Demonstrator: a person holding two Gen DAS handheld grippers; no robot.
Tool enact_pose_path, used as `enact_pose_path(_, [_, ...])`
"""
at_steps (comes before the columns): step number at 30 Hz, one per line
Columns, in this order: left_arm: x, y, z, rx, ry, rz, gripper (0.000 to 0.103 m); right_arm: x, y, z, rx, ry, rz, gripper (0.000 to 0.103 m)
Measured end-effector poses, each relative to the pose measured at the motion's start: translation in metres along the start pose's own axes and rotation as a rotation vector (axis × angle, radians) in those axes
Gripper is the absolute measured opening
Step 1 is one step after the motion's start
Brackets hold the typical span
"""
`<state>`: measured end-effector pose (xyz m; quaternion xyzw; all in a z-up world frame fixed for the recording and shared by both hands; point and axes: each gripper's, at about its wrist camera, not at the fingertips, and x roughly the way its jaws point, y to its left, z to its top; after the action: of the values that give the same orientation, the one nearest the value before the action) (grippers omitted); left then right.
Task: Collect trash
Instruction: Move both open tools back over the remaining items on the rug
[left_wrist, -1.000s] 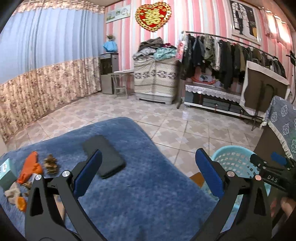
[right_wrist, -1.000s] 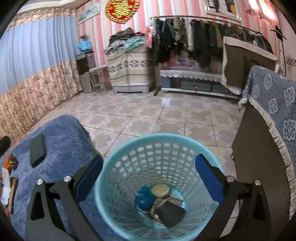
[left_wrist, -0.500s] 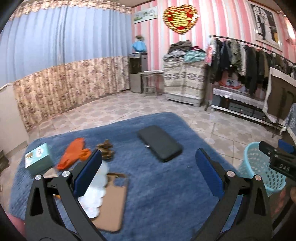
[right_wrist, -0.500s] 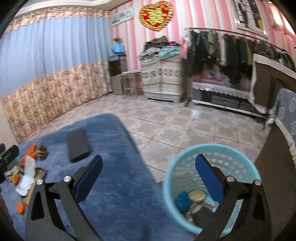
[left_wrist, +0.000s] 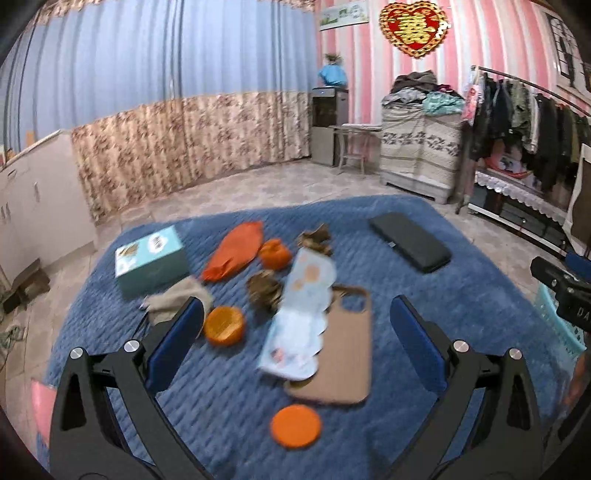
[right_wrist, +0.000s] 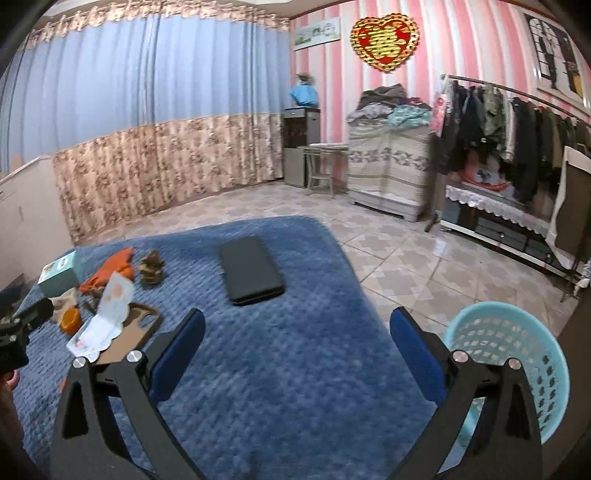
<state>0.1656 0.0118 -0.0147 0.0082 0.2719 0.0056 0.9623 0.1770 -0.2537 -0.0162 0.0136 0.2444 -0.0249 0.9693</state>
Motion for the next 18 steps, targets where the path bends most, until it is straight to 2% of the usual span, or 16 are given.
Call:
enact_pose_path(7, [-0.008, 0.030, -0.018, -0.039, 0.006, 0.043, 0.097, 0.001, 0.030, -0.008, -0.097, 0.010, 0.018, 0.098])
enact_pose_path(18, [-0.020, 0.074, -0.032, -0.091, 0.020, 0.107, 0.097, 0.004, 0.057, -0.015, -0.089, 0.056, 0.123, 0.098])
